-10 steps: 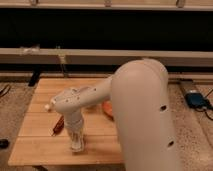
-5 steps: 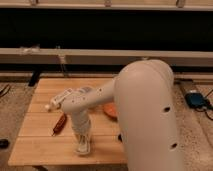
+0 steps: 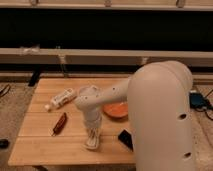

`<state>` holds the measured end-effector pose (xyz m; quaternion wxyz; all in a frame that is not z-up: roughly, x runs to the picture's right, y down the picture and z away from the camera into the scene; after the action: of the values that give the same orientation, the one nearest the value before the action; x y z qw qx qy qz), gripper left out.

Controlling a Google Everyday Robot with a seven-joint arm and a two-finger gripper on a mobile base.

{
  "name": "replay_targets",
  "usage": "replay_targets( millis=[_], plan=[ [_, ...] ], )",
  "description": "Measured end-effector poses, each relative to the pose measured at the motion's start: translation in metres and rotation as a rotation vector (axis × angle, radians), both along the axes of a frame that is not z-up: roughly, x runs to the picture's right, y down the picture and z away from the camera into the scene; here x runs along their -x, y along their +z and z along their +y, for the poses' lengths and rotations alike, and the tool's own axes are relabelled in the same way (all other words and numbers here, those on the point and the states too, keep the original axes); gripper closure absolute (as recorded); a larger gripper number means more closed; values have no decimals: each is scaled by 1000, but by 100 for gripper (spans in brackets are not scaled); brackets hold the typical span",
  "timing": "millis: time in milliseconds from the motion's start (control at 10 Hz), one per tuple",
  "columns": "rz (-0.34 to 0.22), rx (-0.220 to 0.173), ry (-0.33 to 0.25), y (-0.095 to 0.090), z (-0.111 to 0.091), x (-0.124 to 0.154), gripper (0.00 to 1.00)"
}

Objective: Wipe the white sponge on the table

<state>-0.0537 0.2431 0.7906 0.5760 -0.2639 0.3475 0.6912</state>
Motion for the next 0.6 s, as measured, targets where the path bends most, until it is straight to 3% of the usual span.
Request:
replay_targets(
  millis=[200,600],
  plan=[
    [22,-18,40,8,-9,-9,83],
    [-11,-43,47,19,-21,0,83]
  ],
)
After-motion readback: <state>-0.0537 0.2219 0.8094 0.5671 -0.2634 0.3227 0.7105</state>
